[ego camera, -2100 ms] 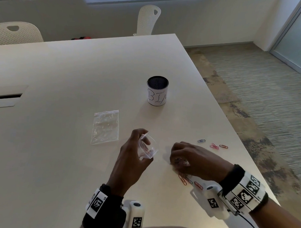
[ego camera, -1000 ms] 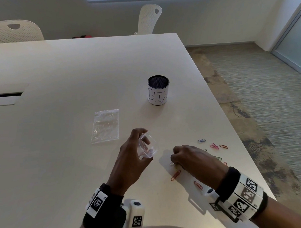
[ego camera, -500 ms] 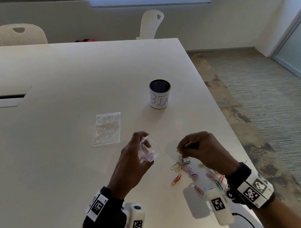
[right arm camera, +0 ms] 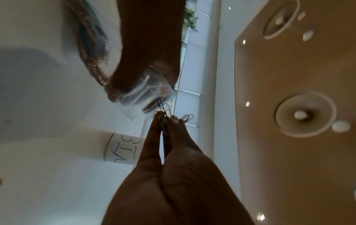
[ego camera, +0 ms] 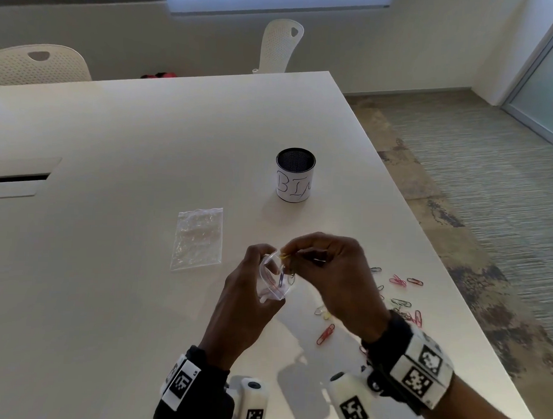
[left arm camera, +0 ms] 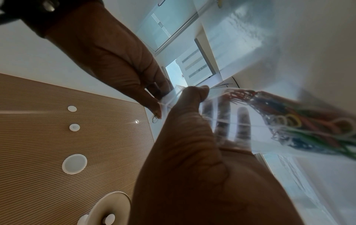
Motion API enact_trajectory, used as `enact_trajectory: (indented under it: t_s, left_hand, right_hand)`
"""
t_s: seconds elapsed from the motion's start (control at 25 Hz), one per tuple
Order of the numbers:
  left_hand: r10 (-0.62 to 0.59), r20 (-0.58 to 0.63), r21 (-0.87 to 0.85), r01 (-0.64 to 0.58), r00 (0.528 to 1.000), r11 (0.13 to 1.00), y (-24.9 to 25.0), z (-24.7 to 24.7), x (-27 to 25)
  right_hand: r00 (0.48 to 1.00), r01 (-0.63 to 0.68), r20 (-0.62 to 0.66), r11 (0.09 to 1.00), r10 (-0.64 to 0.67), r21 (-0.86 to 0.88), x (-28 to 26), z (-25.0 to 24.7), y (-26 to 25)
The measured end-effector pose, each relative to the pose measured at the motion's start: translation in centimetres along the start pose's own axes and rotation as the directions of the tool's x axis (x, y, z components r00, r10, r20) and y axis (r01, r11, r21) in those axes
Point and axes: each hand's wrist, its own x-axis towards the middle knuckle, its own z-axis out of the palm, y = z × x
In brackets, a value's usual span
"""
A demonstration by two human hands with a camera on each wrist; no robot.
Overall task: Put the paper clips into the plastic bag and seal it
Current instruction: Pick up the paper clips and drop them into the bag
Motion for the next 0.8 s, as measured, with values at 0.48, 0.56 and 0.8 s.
enact_trajectory:
  t_s: [0.48,0.56,0.8]
  left_hand:
    - [0.033,-0.013,-0.060,-0.034,0.999,0.998,0.1,-0.1,0.0]
    - [0.013,-0.012,-0.043,-0.014,1.000,0.999,0.0,-0.1,0.1]
    - [0.019,-0.005,-0.012,-0.019,1.000,1.000,-0.3,0.1,0.1]
  right_hand:
    - [0.972,0.187,0.213,0.882,-0.102,-0.433,0.5,1.6,0.5]
    - [0.965,0.211,0.236,0.870,-0.114,-0.446,0.6,1.2,0.2]
    - [0.968,0.218,0.218,0.850,-0.125,-0.480,0.8,-1.9,-0.7]
